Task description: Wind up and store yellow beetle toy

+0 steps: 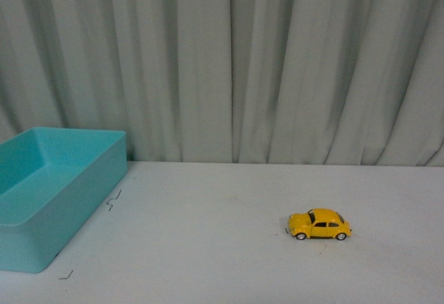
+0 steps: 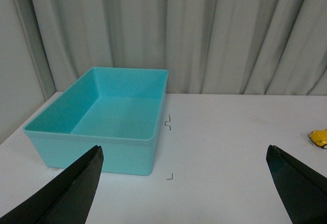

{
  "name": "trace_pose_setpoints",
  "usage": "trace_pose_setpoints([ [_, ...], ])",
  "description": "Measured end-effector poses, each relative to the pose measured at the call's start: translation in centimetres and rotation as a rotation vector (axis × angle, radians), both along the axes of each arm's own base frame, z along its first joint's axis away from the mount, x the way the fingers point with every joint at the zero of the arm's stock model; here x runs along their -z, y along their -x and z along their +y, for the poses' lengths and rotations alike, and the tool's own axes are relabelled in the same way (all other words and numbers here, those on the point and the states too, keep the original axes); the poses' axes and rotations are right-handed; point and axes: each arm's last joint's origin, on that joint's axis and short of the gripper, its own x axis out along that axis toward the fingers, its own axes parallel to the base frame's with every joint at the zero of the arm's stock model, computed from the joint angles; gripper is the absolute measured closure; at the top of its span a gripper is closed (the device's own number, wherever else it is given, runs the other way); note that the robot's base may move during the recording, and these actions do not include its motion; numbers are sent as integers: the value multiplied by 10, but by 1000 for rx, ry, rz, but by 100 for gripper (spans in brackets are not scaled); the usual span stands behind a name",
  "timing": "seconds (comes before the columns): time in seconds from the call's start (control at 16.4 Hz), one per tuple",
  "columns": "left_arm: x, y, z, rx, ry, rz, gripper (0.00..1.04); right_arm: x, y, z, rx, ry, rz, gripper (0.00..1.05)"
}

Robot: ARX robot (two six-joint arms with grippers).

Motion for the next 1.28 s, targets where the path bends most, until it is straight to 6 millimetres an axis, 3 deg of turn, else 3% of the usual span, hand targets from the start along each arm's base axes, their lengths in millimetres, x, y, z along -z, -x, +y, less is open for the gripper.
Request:
trace_pose_setpoints([
  [1.28, 0, 0, 0, 0, 0, 2, 7, 0, 0, 0, 0, 0, 2, 7],
])
